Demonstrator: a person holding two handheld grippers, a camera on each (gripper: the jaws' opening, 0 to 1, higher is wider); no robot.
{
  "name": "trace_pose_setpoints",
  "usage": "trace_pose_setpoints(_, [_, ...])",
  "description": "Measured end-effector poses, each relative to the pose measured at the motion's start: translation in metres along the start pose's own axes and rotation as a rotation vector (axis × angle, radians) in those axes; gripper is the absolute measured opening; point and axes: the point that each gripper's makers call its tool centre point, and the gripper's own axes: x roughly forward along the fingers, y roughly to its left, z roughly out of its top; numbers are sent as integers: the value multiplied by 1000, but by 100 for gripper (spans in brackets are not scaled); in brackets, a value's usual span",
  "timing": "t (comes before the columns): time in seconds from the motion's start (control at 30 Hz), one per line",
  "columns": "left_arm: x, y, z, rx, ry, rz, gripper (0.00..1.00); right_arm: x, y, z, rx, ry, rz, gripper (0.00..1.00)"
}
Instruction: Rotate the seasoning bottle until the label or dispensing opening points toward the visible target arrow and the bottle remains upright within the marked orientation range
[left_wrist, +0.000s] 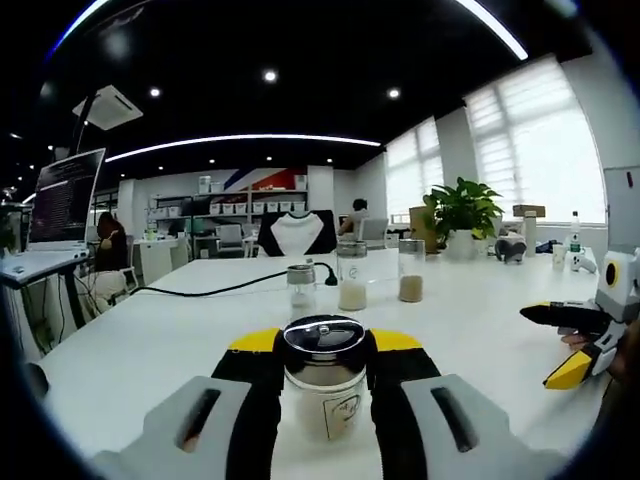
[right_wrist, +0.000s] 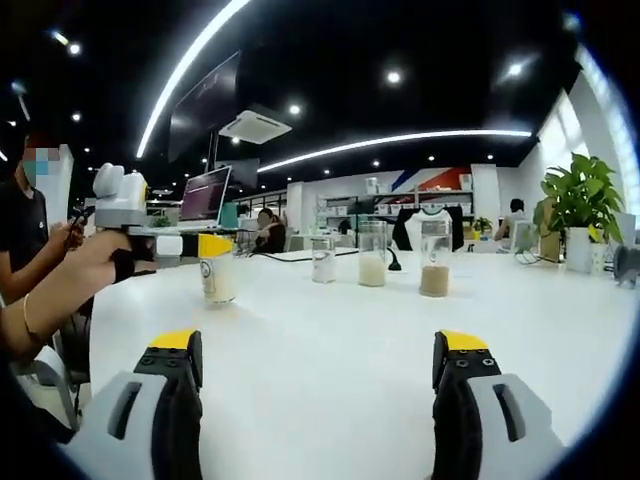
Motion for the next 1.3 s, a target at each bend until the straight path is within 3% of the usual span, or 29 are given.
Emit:
trace_pose_setpoints(1.03, [12,26,-12,-29,32,6,34,4,-4,-7,-35,32,-16,92])
trace_pose_setpoints(1.3, [11,27,-13,-4,29,-6,34,4,-6,-7,-31,30,-24,92])
